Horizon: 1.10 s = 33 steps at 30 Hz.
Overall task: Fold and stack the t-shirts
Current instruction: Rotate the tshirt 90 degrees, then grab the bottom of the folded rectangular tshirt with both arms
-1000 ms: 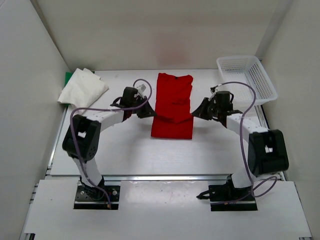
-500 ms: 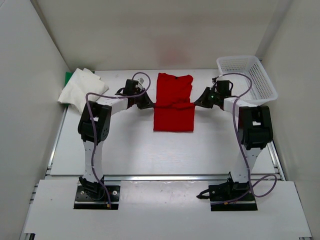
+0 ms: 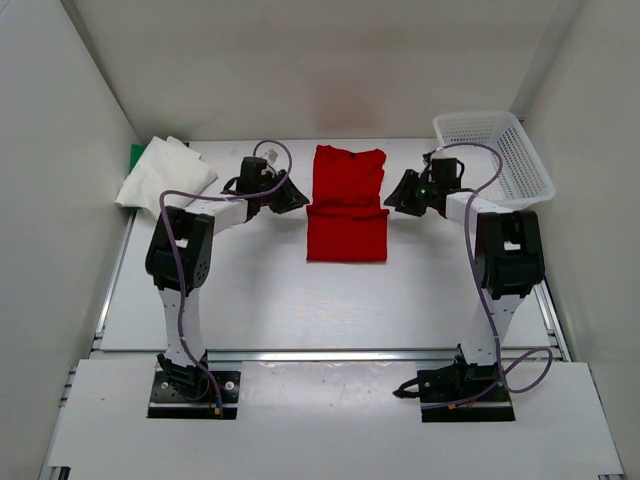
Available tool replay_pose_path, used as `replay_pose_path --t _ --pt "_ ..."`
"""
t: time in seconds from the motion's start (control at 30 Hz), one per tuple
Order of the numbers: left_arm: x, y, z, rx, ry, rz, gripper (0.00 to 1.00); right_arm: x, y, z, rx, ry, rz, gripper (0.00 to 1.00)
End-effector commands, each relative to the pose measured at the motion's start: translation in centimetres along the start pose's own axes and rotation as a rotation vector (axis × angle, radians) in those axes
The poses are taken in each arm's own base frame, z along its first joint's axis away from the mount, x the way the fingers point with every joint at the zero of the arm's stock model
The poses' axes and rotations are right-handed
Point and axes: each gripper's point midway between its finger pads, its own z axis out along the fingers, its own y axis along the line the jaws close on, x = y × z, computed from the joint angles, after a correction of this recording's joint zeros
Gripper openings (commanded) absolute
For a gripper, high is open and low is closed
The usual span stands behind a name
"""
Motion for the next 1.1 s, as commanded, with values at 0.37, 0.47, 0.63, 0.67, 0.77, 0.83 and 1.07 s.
replay_pose_path --t 0.37,0.47,0.63,0.67,0.77,0.83,1.07 --pt "11.2 -6.1 -2.4 0.132 0.054 0.051 0.31 3.4 9.4 1.7 -0.085 0.012 -0.313 0.00" --pt "13.2 -4.5 -2.4 0.118 0.081 0.038 0.31 5.1 9.7 3.4 -0.090 0.064 -0.335 0.00" --pt "15.2 -2.8 -2.9 0.094 0.102 0.028 0.30 6.3 9.8 5.1 -0.075 0.099 -0.345 0.00" --pt "15.2 -2.7 -3.1 0.098 0.098 0.027 0.30 5.8 9.7 5.6 -0.068 0.083 -0.344 0.00" --pt "16.2 -1.7 -3.3 0.088 0.111 0.015 0.30 5.4 8.7 7.0 -0.027 0.076 -0.343 0.00" --pt "17.2 -1.2 -3.5 0.083 0.130 0.019 0.30 5.1 8.3 8.5 0.001 0.069 -0.346 0.00" --pt "18.8 -0.9 -4.5 0.099 0.150 0.012 0.28 -2.4 11.0 10.7 -0.037 -0.076 -0.311 0.00"
